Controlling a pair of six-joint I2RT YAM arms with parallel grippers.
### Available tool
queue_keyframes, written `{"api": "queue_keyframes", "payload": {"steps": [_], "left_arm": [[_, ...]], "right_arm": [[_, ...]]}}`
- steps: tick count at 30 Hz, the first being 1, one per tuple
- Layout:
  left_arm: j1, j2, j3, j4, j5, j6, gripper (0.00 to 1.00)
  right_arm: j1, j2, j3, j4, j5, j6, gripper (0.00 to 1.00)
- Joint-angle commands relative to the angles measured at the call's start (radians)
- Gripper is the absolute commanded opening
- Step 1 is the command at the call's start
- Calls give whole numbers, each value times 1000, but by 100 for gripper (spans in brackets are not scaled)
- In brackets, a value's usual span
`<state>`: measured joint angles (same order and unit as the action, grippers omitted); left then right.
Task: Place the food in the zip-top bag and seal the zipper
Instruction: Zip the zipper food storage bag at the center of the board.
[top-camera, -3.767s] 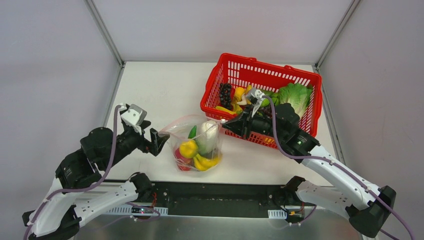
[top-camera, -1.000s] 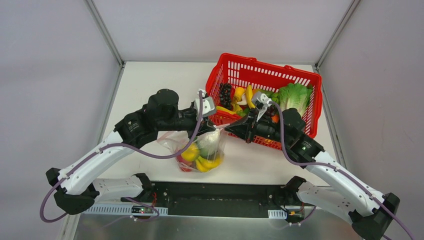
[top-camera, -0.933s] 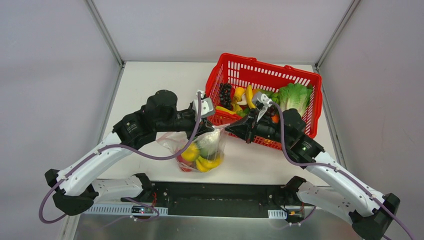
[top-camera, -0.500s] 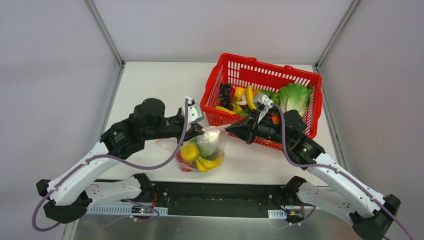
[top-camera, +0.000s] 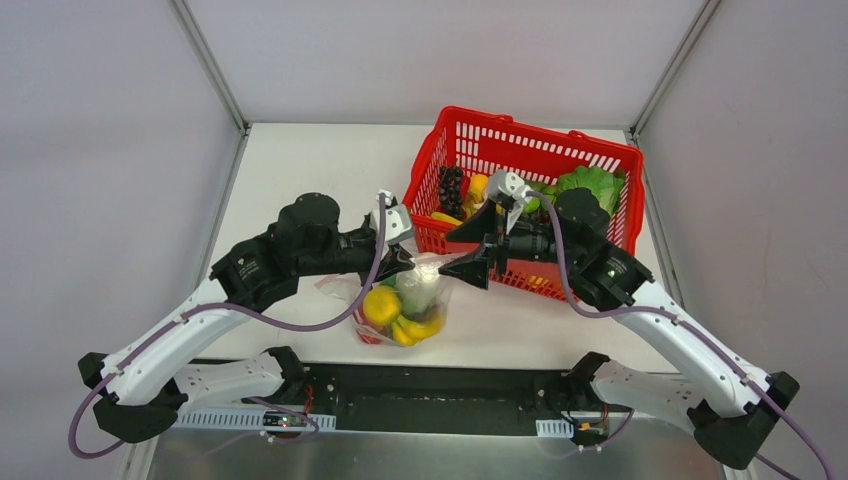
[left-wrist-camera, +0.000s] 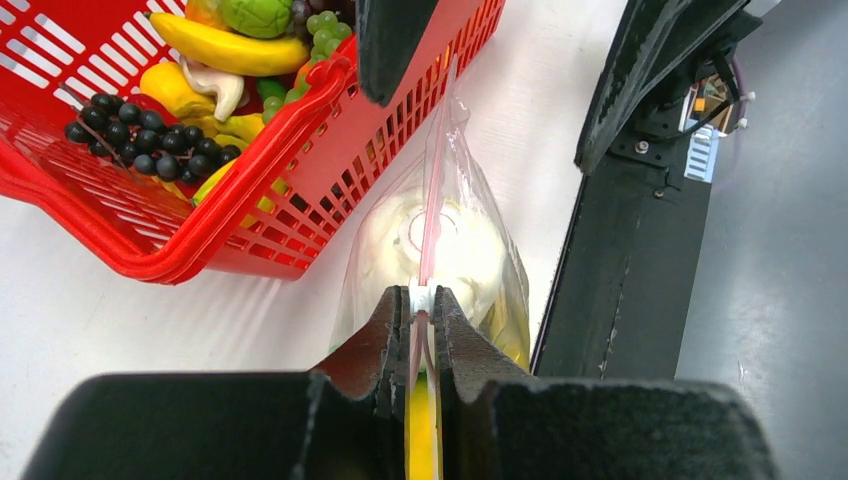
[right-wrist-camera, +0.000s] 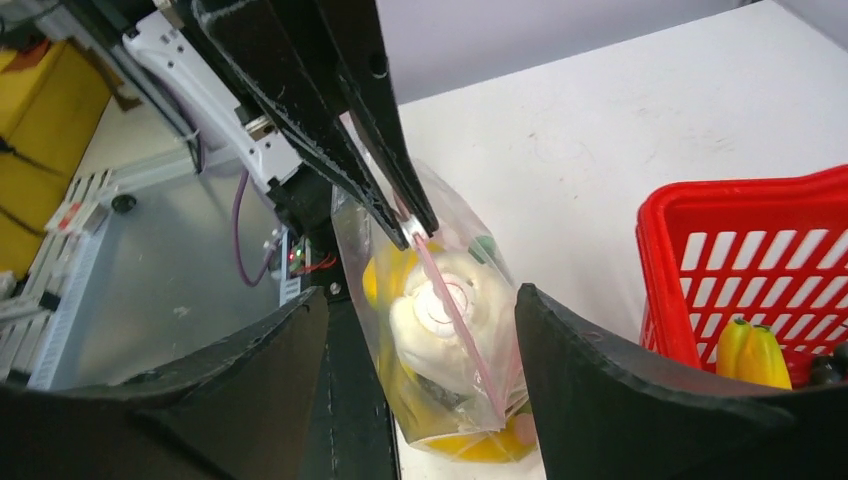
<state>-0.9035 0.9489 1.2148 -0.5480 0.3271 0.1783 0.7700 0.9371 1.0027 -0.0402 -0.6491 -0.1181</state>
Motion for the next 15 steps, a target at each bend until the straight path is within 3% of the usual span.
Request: {"api": "queue_keyframes", "payload": {"steps": [1, 8, 15], "left_arm": [[-2, -15, 8, 72, 31, -23, 0], [-2, -13, 19, 64, 36, -41, 0], [-3, -24, 3, 80, 33, -41, 0]], "right_arm": [[-1, 76, 110, -152, -131, -145, 72], [5, 189, 220, -253, -146, -200, 72], [30, 217, 232, -284, -162, -216, 55]]}}
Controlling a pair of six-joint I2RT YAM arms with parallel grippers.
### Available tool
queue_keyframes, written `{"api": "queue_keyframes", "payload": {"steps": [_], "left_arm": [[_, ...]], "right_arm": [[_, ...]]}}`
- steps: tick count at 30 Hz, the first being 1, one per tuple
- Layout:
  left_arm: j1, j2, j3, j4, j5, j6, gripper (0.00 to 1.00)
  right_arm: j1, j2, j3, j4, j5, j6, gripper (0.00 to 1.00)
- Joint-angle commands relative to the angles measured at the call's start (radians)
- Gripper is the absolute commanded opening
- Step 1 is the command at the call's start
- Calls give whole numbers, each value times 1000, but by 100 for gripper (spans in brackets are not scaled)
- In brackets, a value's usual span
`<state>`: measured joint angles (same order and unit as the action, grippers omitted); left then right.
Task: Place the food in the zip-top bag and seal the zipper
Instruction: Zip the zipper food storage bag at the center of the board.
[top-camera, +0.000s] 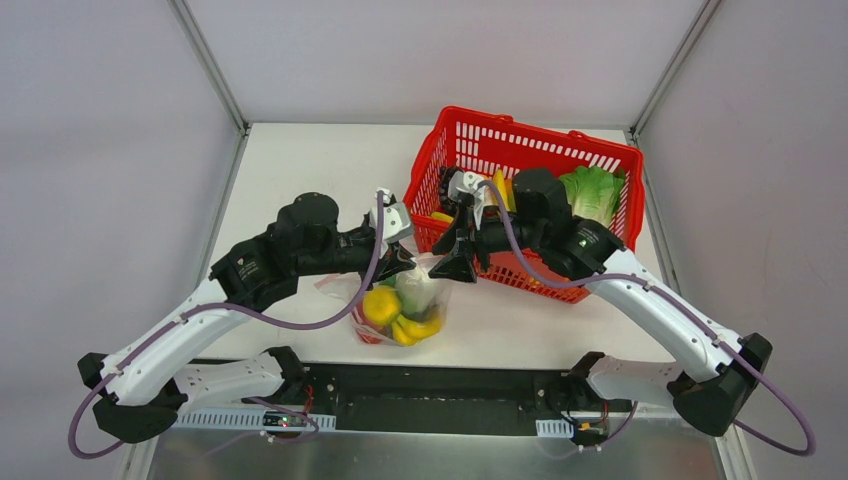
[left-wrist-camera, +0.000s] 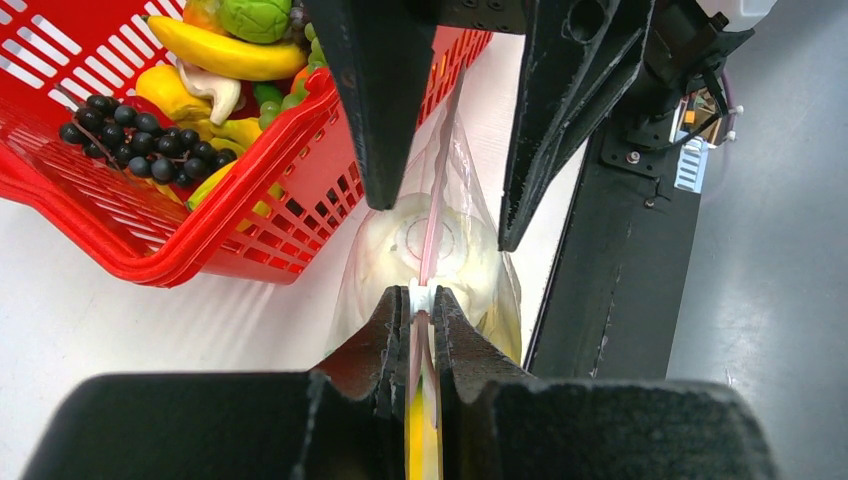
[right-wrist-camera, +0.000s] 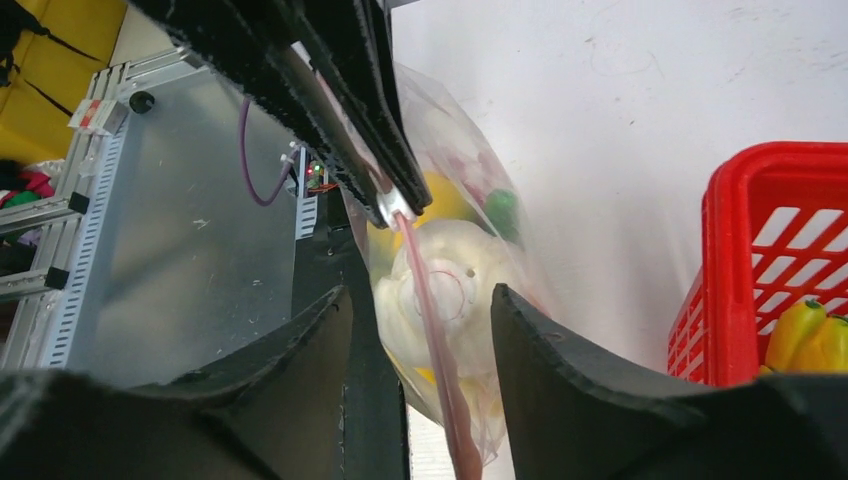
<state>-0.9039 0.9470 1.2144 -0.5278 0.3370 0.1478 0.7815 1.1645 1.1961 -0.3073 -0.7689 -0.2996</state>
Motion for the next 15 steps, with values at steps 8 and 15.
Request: {"api": "queue_keyframes", "payload": {"steps": [8, 15], "left_arm": [[-3, -24, -6, 69, 28, -11, 0], [-3, -33, -4, 48, 14, -2, 0]], "right_arm": [[31, -18, 27, -10, -14, -35, 31], [31, -56, -27, 76, 50, -5, 2]]}}
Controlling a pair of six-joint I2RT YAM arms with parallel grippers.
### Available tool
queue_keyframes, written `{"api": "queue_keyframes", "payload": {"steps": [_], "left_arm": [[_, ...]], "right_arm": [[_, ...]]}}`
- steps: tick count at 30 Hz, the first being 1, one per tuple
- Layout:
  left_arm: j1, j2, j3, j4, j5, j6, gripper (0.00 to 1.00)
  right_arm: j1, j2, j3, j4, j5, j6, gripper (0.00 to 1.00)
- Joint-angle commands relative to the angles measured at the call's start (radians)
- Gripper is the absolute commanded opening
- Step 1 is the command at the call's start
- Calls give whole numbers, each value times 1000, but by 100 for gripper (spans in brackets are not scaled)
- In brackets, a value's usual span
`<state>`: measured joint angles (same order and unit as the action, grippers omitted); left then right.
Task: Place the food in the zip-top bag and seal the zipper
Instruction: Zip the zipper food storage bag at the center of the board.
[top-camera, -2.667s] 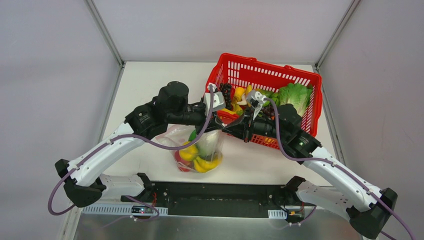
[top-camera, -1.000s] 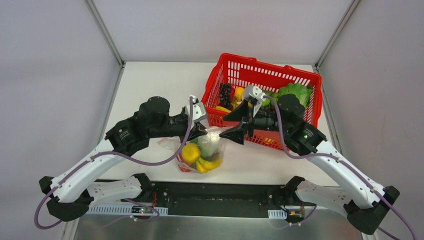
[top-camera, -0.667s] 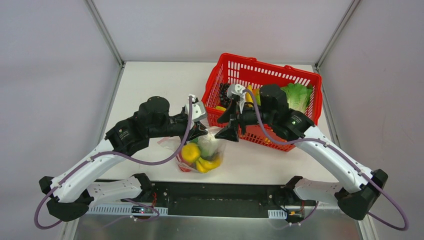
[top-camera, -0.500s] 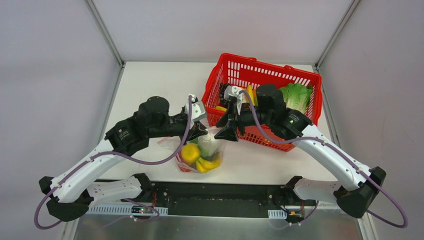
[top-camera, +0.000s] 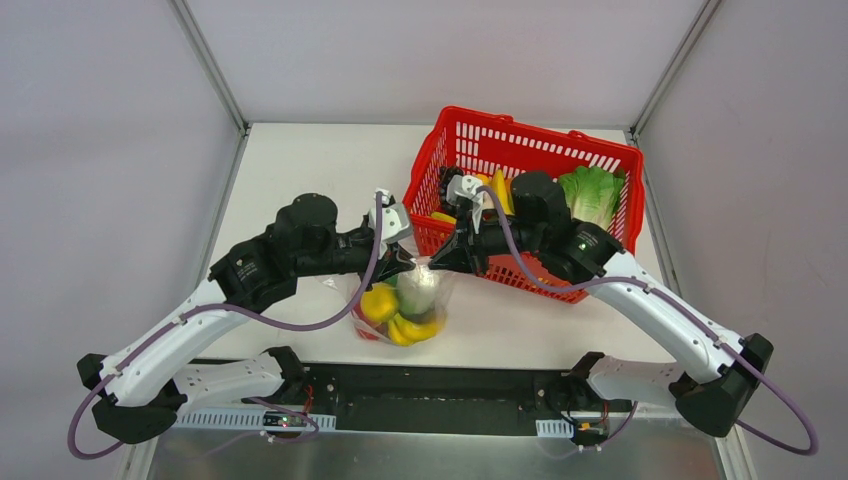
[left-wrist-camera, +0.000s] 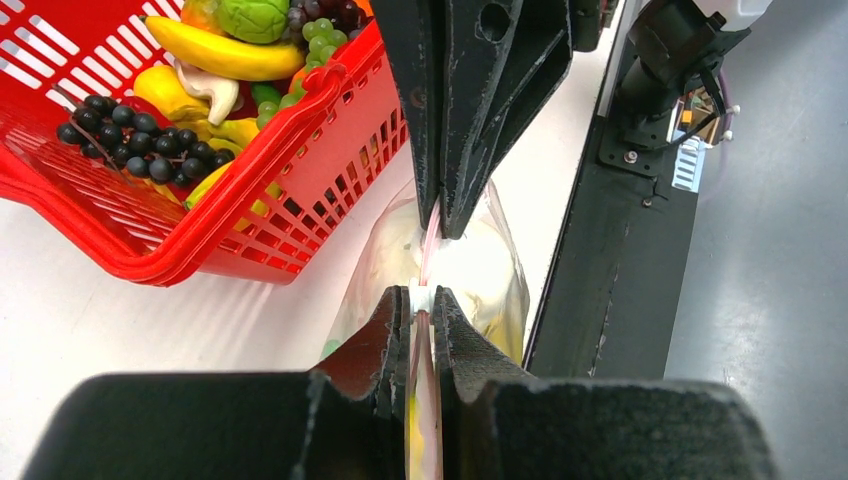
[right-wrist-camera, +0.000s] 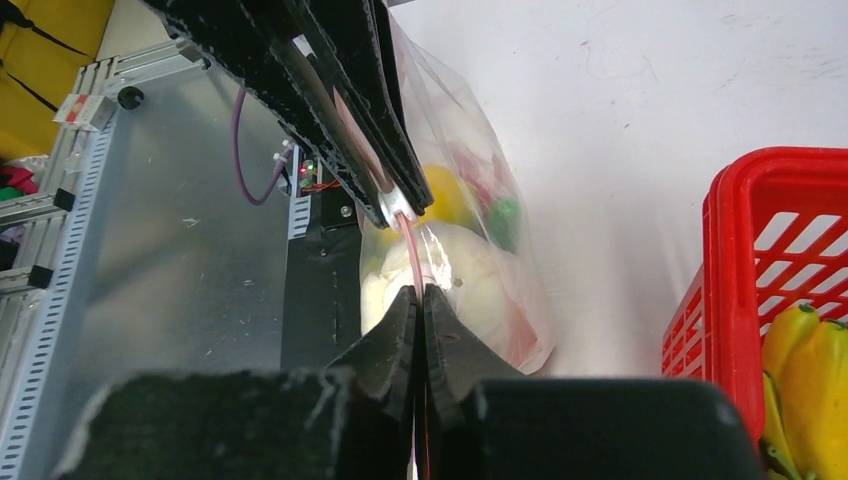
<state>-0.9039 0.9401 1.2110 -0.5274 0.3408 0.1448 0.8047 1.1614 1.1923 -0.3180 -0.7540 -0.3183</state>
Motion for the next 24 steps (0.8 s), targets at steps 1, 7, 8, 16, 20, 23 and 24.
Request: {"api": "queue_keyframes", "payload": {"steps": [1, 7, 8, 16, 20, 23, 24], "left_arm": [[-3, -29, -2, 43, 5, 1, 0], [-2, -72, -33, 10, -41, 15, 0], [-2, -82, -42, 5, -50, 15, 0], [-2, -150, -76, -40, -122, 25, 0], [-2, -170, -80, -64, -151, 32, 0], [-1, -187, -88, -80, -172, 42, 0], [0, -193, -91, -84, -177, 42, 0]], "right_arm": [[8, -62, -37, 105, 55, 18, 0], [8, -150, -139, 230, 206, 67, 0], [8, -167, -156, 243, 219, 77, 0], [7, -251, -254, 354, 336, 135, 0], [6, -267, -272, 369, 374, 148, 0], [6, -279, -283, 380, 396, 155, 0], [6, -284, -286, 382, 402, 157, 0]]}}
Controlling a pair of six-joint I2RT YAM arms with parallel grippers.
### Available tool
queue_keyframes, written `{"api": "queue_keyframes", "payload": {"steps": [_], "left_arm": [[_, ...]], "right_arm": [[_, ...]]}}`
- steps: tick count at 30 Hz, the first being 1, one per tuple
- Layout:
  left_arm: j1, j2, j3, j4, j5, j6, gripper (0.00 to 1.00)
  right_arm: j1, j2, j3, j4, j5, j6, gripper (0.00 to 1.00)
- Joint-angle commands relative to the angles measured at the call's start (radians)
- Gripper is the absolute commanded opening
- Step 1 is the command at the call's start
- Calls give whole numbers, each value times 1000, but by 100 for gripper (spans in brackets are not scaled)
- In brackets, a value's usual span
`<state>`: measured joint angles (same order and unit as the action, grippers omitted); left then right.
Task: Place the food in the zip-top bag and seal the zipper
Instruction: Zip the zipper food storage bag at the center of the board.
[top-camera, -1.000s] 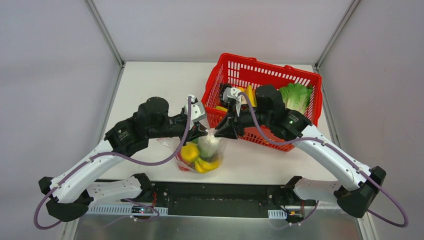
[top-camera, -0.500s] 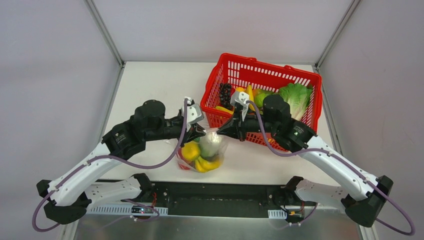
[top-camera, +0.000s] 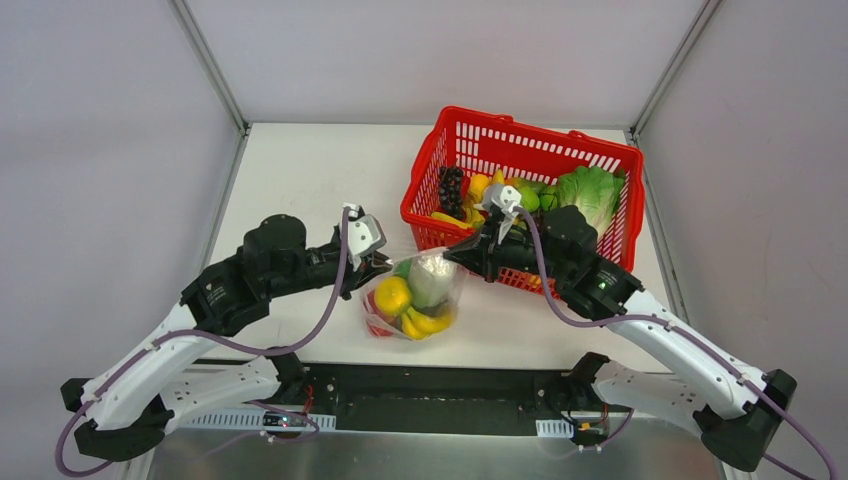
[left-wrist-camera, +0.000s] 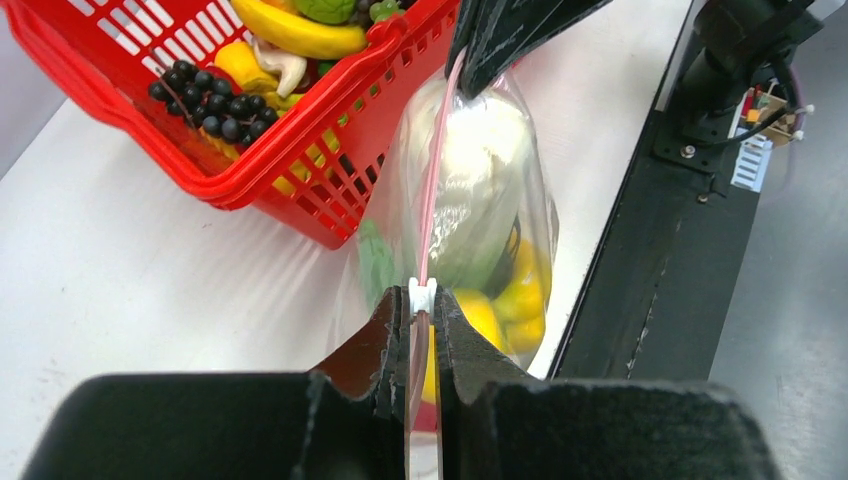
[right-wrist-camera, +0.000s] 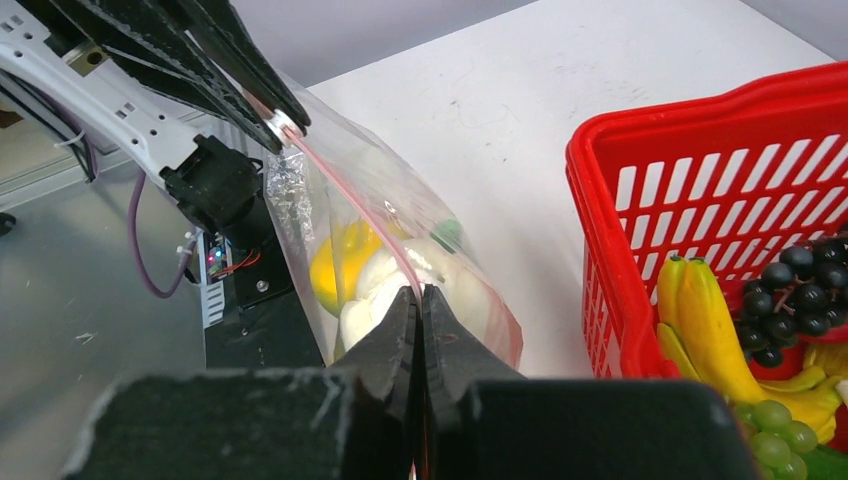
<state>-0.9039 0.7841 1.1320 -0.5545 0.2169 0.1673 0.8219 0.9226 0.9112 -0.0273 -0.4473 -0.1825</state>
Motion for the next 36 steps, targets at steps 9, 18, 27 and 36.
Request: {"api": "queue_keyframes", "payload": {"steps": [9, 18, 27, 36], "left_arm": [[-1, -69, -32, -103, -103, 17, 0], [3, -96, -33, -142, -189, 37, 0], [12, -146, -37, -176, -268, 51, 0], [12, -183, -38, -222, -319, 58, 0]], "right_arm": [[-11, -56, -24, 97, 114, 29, 0], [-12, -67, -35, 99, 131, 29, 0], [-11, -69, -36, 98, 130, 25, 0], [-11, -70, -36, 98, 127, 26, 0]]}}
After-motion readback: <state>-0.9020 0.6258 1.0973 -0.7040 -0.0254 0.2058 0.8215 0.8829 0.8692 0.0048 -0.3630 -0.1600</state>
